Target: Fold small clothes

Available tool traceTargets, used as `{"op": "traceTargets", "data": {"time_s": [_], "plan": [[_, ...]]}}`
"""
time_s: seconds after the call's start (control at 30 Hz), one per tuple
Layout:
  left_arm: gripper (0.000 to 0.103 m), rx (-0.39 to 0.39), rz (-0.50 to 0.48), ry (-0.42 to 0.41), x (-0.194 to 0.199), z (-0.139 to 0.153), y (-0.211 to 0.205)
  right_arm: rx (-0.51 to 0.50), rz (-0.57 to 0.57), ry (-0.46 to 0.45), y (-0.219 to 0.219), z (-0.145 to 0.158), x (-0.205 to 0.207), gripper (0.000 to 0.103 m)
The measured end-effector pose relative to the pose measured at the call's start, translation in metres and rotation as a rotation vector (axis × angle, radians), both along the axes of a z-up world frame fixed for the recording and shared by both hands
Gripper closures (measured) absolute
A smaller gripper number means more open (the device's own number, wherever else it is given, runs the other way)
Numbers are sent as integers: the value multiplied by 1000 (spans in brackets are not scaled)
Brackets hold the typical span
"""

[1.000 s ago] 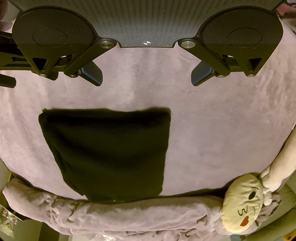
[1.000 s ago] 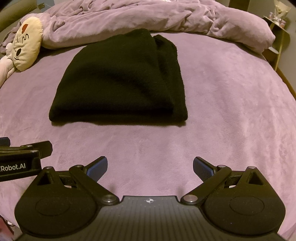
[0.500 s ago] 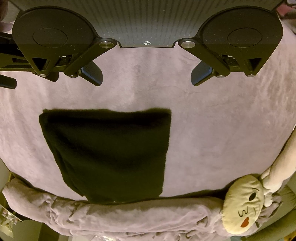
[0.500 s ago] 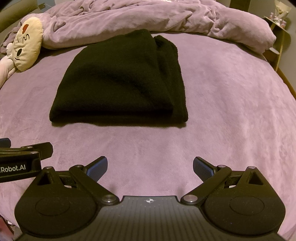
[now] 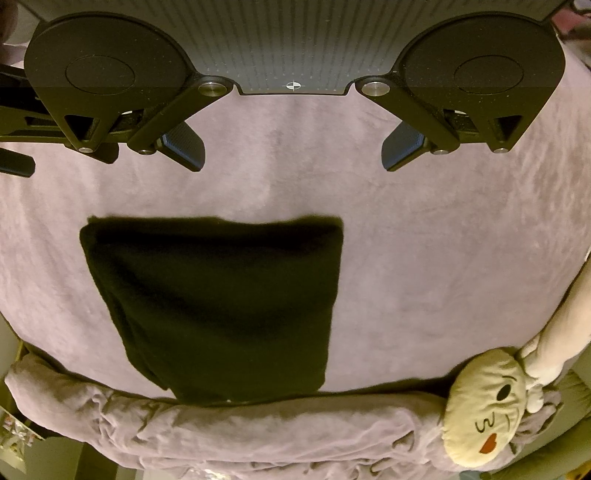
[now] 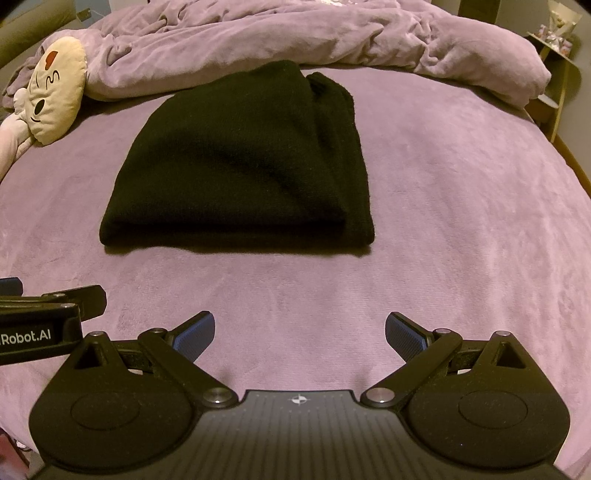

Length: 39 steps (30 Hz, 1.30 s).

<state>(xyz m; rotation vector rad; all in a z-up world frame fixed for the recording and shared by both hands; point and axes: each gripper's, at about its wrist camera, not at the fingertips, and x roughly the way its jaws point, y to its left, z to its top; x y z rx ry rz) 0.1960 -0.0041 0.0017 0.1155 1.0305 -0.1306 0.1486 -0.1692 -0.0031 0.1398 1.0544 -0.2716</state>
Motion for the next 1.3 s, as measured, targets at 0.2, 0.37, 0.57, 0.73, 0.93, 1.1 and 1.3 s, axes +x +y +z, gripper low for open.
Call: {"op": "traceTargets", "data": {"time_s": [0.2,0.37,0.57,0.73,0.93,1.1,1.3], "plan": [[0,-2,5,2,0,1,-1,0,0,-2,1,0,0,4],[0,-1,5,-1,-2,0,-2,1,0,-2,1,1,0,4],[0,-8,2,-3,-3,1,-3,-6,-1,-6,-1,2,-2,4],[0,-17,-5,1,-2,1,-4,-11,-5,-9,-3,3,-3,4],[0,-20,-3,-4,-3,1,-5,-4,-6,-11,-4,3,-3,4],[0,-20,4,3,-3,0,-6,-4,-2,-8,-5,2,-3,4],[0,-20,9,12,-2,-3,-6,-2,-2,-7,-6,1,-3,4]]}}
